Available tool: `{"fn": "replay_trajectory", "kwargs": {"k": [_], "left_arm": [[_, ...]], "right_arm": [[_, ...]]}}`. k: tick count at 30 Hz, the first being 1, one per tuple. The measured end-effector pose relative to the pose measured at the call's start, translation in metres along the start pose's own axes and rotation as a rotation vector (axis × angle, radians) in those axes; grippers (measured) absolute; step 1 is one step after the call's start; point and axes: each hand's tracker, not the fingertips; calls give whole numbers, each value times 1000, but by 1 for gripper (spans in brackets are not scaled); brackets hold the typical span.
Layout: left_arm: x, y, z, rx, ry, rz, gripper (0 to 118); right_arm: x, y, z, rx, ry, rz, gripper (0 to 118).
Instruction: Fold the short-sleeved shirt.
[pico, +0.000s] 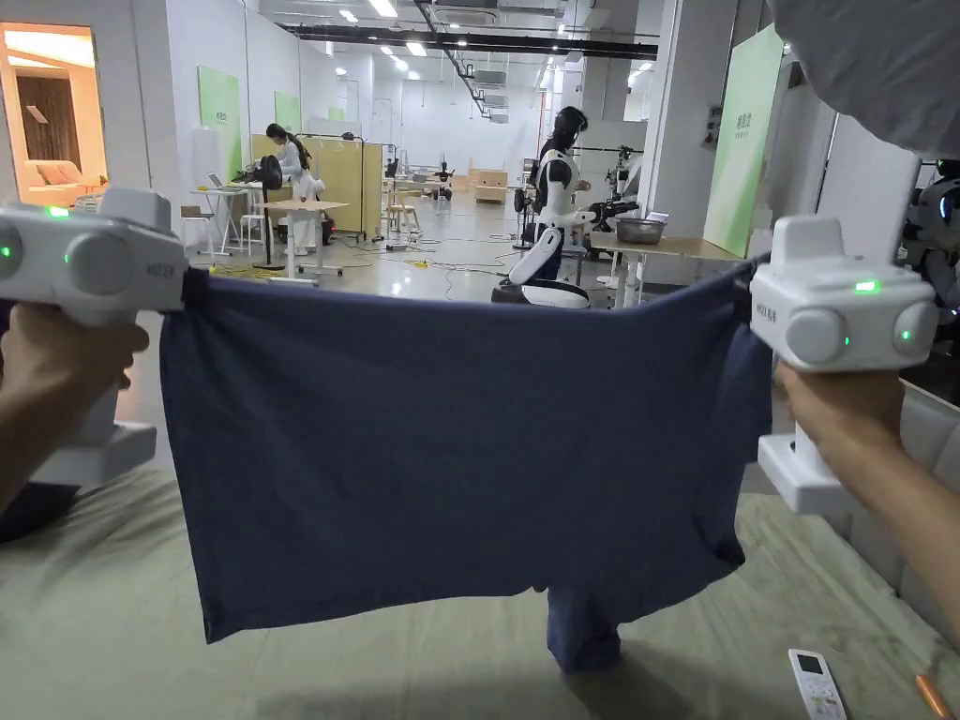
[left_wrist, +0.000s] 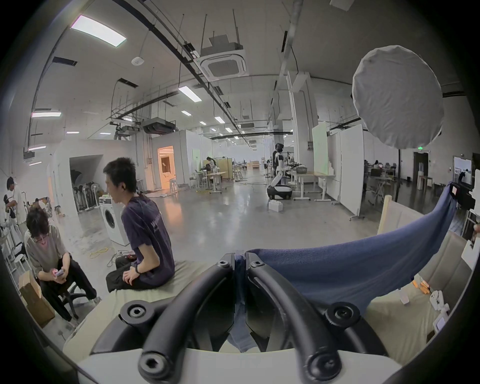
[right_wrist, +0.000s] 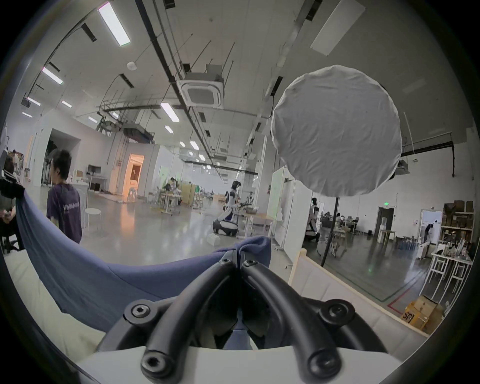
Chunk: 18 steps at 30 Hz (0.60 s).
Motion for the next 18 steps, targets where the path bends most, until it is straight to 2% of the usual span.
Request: {"fn": "replay_trajectory", "kwargs": {"k": [3, 4, 7, 10, 13, 18], "left_arm": [[-2, -44, 10, -44, -20, 4, 7], [-3, -57, 15, -60, -26, 12, 7], [-9, -98, 34, -80, -41, 23, 7], [-10, -136, 66, -95, -60, 41, 7], [-15, -165, 96, -104, -78, 43, 7], [-21, -210, 139, -124, -94, 42, 7]], "right_arm": [[-8, -38, 8, -46, 18, 19, 1], [-18, -40, 55, -20, 5, 25, 1], [-29, -66, 88, -55, 14, 29, 1], [-33, -90, 127, -73, 28, 28, 1], [-21, -118, 145, -97, 31, 3, 1], [-30, -146, 208, -142, 65, 40, 1]]}}
